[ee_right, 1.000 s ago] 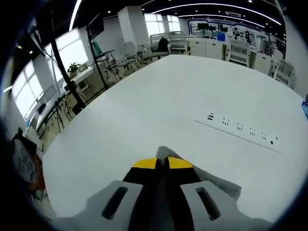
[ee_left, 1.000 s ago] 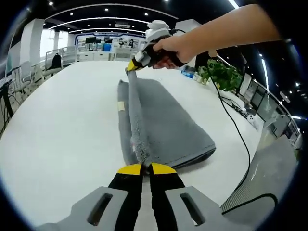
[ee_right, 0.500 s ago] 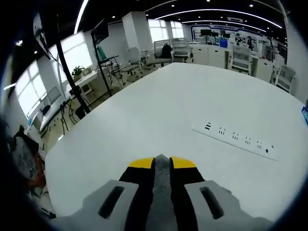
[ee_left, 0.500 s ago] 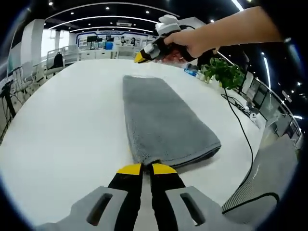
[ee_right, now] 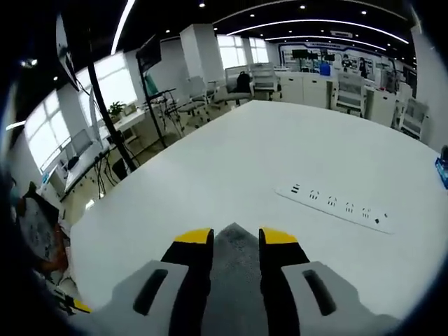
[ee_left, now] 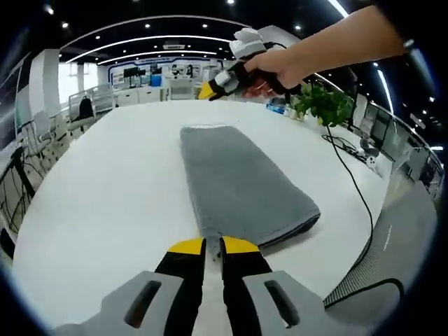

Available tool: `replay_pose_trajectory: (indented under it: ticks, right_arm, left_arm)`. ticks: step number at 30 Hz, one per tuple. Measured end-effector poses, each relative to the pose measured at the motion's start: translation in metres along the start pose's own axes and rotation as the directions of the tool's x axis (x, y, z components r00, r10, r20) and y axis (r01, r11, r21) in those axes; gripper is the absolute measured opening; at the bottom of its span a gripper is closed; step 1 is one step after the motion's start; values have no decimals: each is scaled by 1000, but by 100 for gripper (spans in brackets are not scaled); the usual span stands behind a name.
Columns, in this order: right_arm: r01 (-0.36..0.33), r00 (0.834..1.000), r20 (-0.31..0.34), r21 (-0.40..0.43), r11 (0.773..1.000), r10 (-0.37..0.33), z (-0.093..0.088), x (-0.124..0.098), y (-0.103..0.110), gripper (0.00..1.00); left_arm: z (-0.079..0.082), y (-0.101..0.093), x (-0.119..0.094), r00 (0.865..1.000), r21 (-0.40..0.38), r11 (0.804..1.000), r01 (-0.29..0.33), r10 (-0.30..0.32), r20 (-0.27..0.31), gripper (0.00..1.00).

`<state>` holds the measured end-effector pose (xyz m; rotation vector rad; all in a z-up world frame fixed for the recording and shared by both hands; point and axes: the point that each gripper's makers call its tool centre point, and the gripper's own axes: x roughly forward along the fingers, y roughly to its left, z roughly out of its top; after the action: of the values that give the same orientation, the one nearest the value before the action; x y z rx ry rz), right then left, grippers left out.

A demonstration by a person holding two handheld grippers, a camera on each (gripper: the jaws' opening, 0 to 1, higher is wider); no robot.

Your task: Fold the towel on the table until its edges align and the towel forms a compact rectangular stack.

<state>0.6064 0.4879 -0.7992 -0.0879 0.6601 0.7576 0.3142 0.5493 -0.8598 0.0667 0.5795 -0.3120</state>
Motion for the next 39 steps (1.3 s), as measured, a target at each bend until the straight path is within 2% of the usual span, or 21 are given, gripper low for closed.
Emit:
replay_pose_trajectory:
  ticks: [3,5,6,9,11,13,15,19,21,29,36,39]
  right_arm:
    - [4,1000,-2,9,1000,-4,-3,-8,1,26]
    - [-1,1000,-6,-7,1000,1,-5,-17,5,27]
    - [0,1000,-19,-26,1000,0,-6,-19,4,27]
    - [8,1000,-13,-75,997,-9,-2,-28,3,28]
    - [-3,1000,-10,-74,997,2,-1,-36,5,28]
    - [-5,1000,-7,-90,996,4,-1,-40,7,29]
    - [-11,1000,-13,-117,993,10,-2,-42,6,29]
    - [-24,998,-59,-204,979,12,-15,-57,11,29]
    - [-37,996,-84,-251,967,16,-16,-57,11,28]
    - [-59,996,-80,-268,962,39,-18,-70,18,26]
    - [-58,997,-70,-259,964,42,-25,-82,18,25]
    - [-64,997,-69,-257,964,48,-30,-89,22,25]
  left_arm:
    - [1,-7,12,999,7,999,40,-39,-19,9]
    - [0,-12,17,998,65,997,50,-47,-45,9]
    - [-3,-14,19,997,69,996,57,-53,-55,9]
    - [-8,-14,23,997,53,997,53,-50,-64,9]
    - [-20,-22,22,989,-4,996,86,-86,-122,11]
    - [-26,-22,25,988,13,997,82,-80,-133,11]
    - [-34,-25,28,982,-8,995,101,-101,-161,13]
    - [-31,-26,26,980,1,994,106,-105,-166,13]
    - [-21,-21,24,984,17,995,102,-99,-148,13]
    - [-3,-6,24,989,50,995,88,-81,-122,13]
    - [2,-7,18,990,57,994,89,-83,-110,13]
    - [3,-6,19,991,84,992,94,-85,-108,13]
